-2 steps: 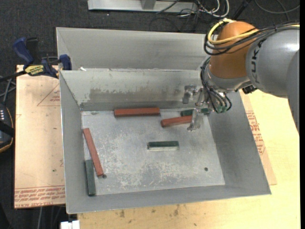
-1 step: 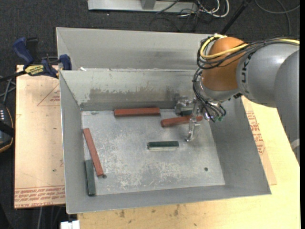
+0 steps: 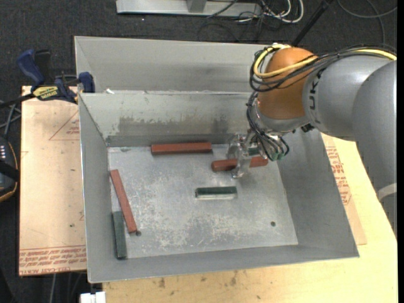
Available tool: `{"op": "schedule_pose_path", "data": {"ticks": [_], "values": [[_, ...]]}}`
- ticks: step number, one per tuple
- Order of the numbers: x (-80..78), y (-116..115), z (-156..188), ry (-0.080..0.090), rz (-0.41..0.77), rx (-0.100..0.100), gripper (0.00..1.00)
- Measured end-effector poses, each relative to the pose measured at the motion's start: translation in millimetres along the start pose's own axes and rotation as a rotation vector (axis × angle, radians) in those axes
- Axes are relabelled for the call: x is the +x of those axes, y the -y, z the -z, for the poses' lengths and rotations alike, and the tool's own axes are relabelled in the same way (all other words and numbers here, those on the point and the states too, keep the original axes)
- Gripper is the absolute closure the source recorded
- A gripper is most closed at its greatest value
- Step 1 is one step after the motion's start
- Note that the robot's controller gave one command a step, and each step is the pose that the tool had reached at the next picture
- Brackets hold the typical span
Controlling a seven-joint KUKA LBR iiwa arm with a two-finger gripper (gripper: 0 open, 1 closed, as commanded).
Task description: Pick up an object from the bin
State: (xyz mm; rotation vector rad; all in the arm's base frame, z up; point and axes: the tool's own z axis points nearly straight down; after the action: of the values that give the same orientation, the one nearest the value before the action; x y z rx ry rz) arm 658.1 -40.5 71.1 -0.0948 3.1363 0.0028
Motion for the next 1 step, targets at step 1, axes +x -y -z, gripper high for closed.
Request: {"op": "schedule_pose_path", "data": {"ticks": [1], "values": [[0.0, 0.0, 0.0, 0.000, 0.000, 0.000, 1.00]]}}
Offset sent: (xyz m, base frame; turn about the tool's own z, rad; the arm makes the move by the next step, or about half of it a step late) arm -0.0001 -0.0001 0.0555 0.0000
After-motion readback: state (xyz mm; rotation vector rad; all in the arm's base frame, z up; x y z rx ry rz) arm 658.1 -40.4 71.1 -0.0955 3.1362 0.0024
